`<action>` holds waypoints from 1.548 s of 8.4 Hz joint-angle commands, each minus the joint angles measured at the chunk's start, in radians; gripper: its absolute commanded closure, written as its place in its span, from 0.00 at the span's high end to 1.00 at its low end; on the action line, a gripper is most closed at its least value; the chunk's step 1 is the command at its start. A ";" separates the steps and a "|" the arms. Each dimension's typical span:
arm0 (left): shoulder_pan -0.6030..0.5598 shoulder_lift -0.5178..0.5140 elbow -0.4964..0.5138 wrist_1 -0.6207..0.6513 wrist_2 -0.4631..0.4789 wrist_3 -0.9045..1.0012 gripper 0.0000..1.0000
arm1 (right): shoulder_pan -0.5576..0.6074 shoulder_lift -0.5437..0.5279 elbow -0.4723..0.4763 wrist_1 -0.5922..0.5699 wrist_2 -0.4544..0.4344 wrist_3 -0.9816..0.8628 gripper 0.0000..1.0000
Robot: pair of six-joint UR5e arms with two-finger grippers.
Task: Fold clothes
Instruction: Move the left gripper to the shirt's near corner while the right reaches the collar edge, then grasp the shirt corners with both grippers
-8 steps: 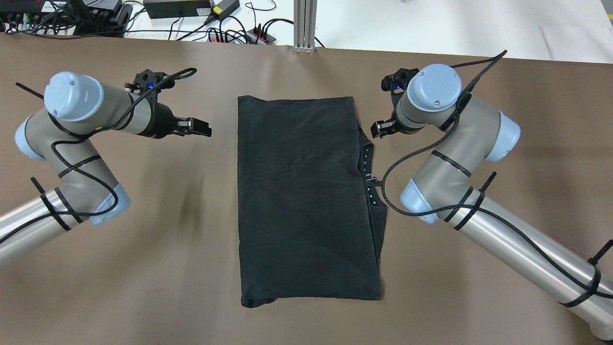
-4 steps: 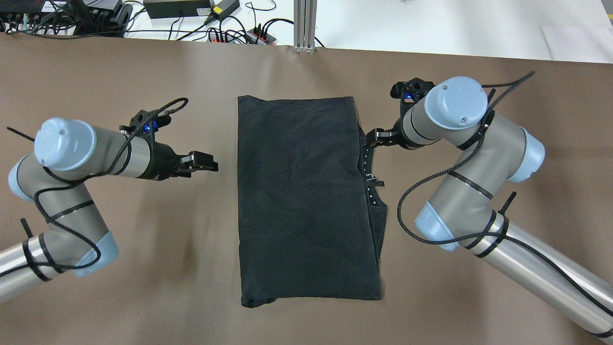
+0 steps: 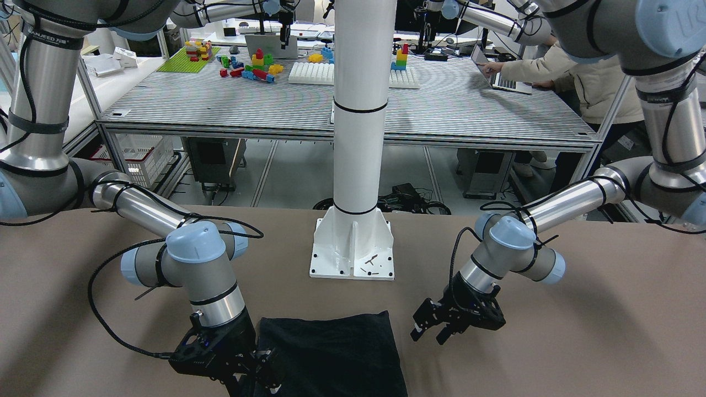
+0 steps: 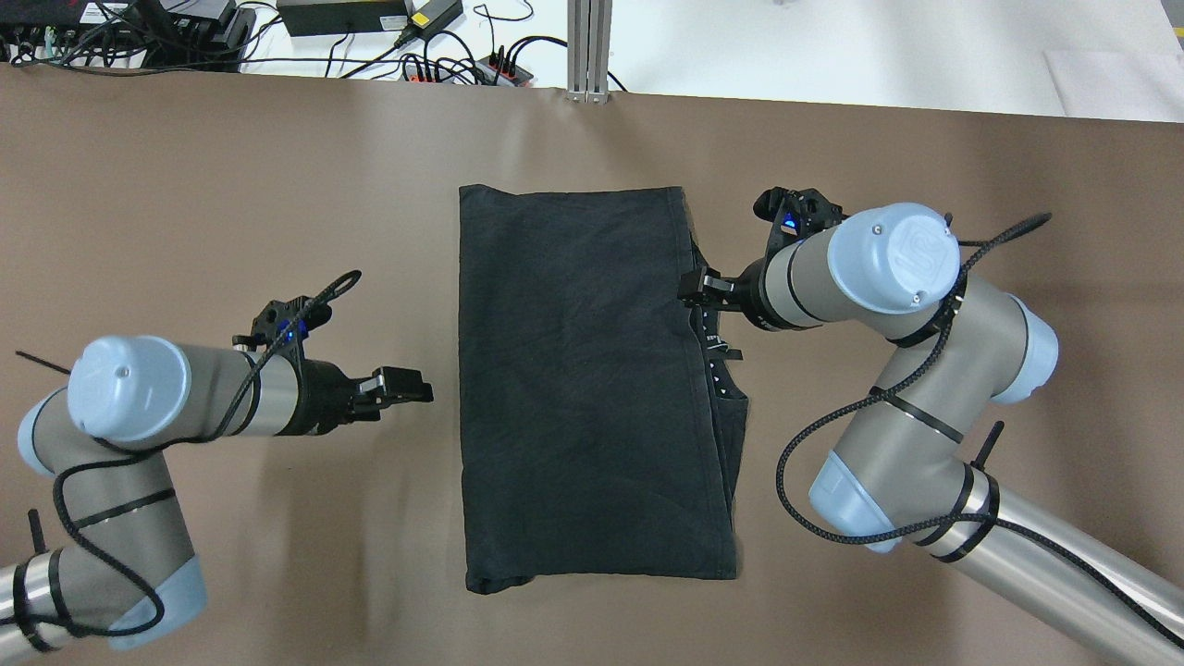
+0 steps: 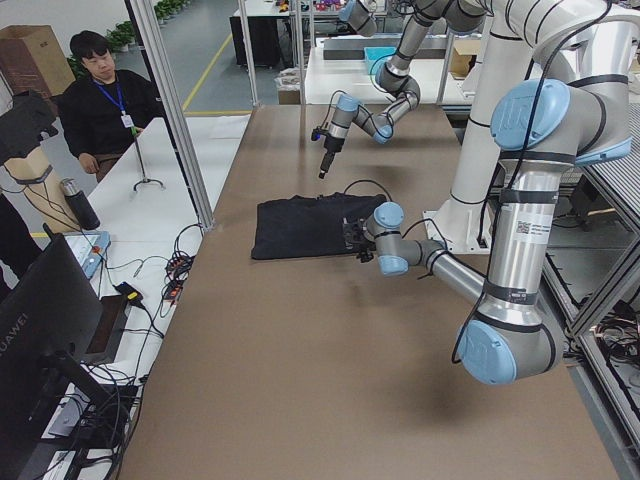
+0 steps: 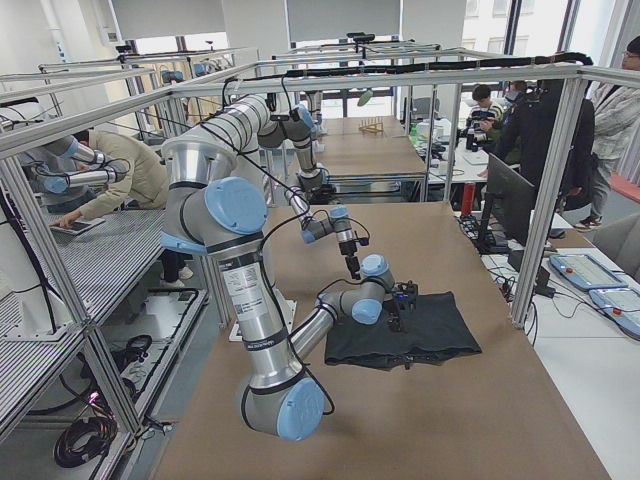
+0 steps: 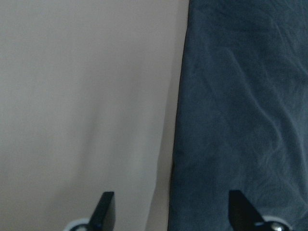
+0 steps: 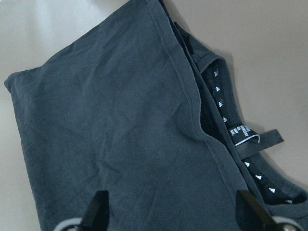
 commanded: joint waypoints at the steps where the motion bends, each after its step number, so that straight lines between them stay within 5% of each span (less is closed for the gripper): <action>1: 0.220 0.009 -0.009 0.010 0.247 -0.122 0.84 | -0.044 -0.005 -0.001 0.036 -0.097 0.089 0.93; 4: 0.225 -0.097 0.101 0.010 0.283 -0.190 0.81 | -0.047 -0.006 0.000 0.036 -0.101 0.088 0.93; 10: 0.231 -0.151 0.105 0.065 0.299 -0.199 0.78 | -0.053 -0.009 -0.003 0.036 -0.101 0.085 0.94; 13: 0.242 -0.169 0.105 0.096 0.322 -0.199 0.53 | -0.053 -0.019 -0.003 0.036 -0.101 0.083 0.94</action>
